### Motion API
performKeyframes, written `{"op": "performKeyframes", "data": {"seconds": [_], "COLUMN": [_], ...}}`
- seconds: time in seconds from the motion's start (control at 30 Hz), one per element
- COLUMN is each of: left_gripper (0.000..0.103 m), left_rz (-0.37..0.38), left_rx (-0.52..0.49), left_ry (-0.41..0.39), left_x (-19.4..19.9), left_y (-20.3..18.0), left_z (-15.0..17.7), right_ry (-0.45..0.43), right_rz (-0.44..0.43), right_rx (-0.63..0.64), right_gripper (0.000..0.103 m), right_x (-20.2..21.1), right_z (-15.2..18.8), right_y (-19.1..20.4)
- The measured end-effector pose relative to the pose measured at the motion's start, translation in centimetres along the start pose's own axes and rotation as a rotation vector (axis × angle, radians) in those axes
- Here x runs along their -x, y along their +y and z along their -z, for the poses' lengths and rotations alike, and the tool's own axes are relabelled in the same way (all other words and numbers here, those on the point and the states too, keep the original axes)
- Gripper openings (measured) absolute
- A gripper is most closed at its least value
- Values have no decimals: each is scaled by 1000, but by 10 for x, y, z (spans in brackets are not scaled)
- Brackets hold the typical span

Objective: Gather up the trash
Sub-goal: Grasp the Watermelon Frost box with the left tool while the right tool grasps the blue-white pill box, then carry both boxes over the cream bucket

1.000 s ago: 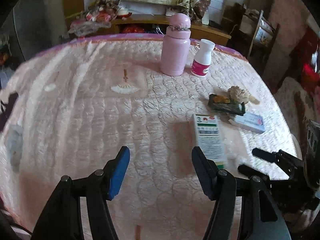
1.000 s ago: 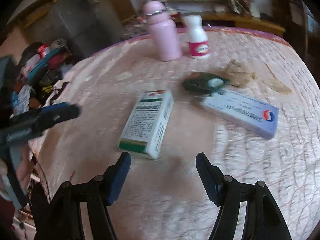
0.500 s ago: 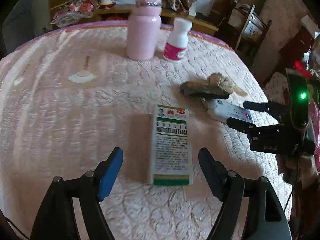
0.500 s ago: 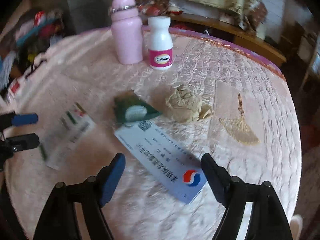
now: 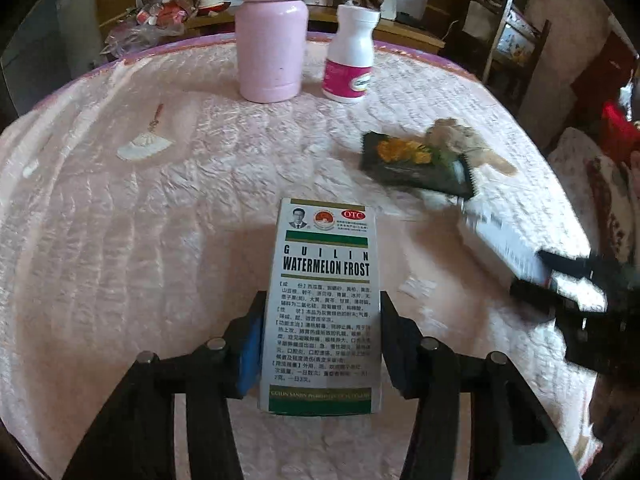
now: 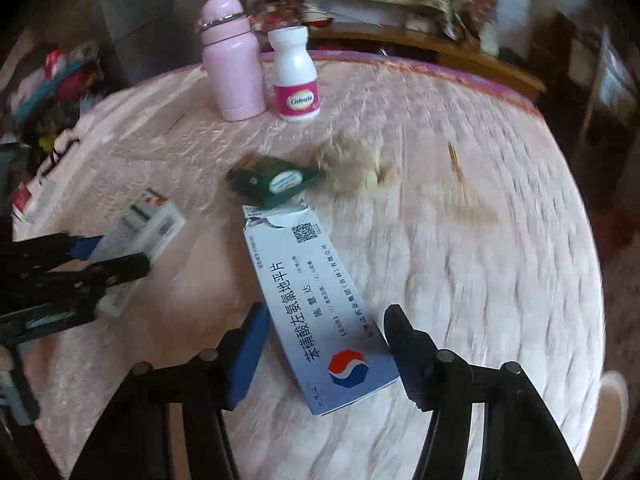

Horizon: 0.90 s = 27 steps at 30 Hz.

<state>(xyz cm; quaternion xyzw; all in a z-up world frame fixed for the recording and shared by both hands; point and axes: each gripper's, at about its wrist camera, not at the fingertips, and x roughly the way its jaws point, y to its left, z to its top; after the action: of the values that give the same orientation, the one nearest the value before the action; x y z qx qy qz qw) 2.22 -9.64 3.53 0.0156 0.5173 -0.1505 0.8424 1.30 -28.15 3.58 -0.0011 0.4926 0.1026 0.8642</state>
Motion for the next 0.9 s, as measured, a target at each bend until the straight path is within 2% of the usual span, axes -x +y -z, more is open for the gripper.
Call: {"op": "performKeyframes", "data": {"seconds": [0.17,0.2,0.27,0.37,0.4,0.43,0.63,0.9], "left_gripper": [53,53,53,53,53,53,53,53], "left_rz": [26,26,28,24,23,22,24,58], "left_rx": [-17,-24,-32,-31,-30,-29,-70,-160], "left_ry": [7,11,16,13,9,0,-69,-135], "left_x": [15,16,18,22,25,29,53,78], "left_y": [-10,-12,-16,-20,-21,-23,-54,-110], "left_z": [14,18,26,33,35,37,39,42], "right_ry": [42,46,30,24,9,-14,-103,-190], "right_rz": [25,25,52,62,74,89,113,147], "right_rx": [-48,-38,-14,-17,-18,-14,-42,-134], "right_gripper": [61,62,71,72,67,53,50,50], "right_x": [23,25,26,19,19,21,61,120], "right_z": [29,33,38,41,45,48,64,85], "right_y": [10,15,23,28,29,31,28,-5]}}
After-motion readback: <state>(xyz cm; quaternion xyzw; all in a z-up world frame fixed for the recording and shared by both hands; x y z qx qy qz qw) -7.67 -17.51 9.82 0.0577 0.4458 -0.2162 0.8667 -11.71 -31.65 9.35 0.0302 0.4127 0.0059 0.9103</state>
